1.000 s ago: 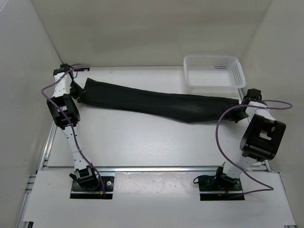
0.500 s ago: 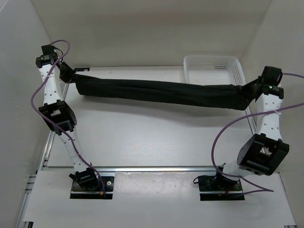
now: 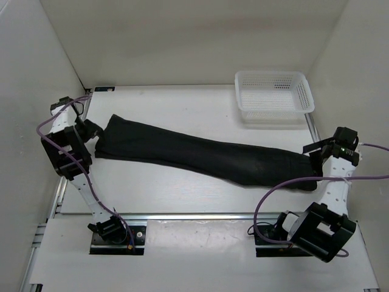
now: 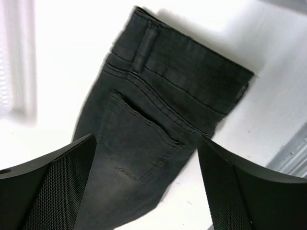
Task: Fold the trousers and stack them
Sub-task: Fold the trousers
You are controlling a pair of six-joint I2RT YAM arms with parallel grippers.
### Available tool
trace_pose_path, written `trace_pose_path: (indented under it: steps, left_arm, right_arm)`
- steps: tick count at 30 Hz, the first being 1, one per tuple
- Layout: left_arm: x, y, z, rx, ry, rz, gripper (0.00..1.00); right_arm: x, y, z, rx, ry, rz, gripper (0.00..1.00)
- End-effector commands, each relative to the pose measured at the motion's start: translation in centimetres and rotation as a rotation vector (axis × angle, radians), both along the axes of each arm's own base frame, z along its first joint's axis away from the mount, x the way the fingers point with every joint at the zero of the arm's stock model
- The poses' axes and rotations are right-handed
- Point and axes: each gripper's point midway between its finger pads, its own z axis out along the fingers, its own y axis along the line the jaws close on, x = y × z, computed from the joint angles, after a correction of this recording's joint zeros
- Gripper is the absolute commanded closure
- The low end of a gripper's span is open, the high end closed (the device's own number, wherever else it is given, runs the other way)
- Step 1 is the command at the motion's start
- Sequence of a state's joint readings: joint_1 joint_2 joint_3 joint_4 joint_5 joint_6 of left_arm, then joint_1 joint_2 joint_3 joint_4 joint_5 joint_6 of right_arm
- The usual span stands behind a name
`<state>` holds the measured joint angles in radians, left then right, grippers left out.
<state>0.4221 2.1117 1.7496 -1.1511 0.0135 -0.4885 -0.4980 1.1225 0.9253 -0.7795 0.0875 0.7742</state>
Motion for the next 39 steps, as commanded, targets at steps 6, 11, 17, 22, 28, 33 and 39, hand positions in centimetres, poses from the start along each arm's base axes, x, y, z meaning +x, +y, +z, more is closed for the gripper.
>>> trace_pose_path:
  steps: [6, 11, 17, 22, 28, 33, 39]
  left_arm:
    - [-0.1, 2.2, 3.3, 0.123, -0.081, 0.043, 0.31]
    - [-1.1, 1.1, 1.2, 0.073, -0.054, 0.036, 0.16]
    - [-1.0, -0.6, -1.5, -0.006, -0.036, 0.044, 0.02]
    - [-1.4, -1.0, -3.3, -0.019, -0.019, 0.093, 0.08]
    - [0.1, 0.0, -5.0, 0.018, -0.013, 0.115, 0.31]
    - [1.1, 0.8, -4.6, 0.047, -0.033, 0.117, 0.76]
    - [1.4, 3.2, -0.9, 0.172, -0.042, 0.135, 0.9]
  right_arm:
    - [4.6, 0.8, 6.2, -0.082, -0.144, 0.162, 0.1]
    - [5.7, 3.3, 7.3, -0.099, -0.156, 0.277, 0.1]
    - [6.3, 5.0, 7.1, -0.086, -0.141, 0.357, 0.1]
    - [6.3, 5.4, 8.0, -0.087, -0.144, 0.368, 0.1]
    - [6.3, 5.4, 9.0, -0.097, -0.167, 0.368, 0.1]
    - [5.4, 5.9, 8.9, -0.091, -0.155, 0.377, 0.1]
    - [4.6, 6.1, 9.0, -0.09, -0.153, 0.377, 0.1]
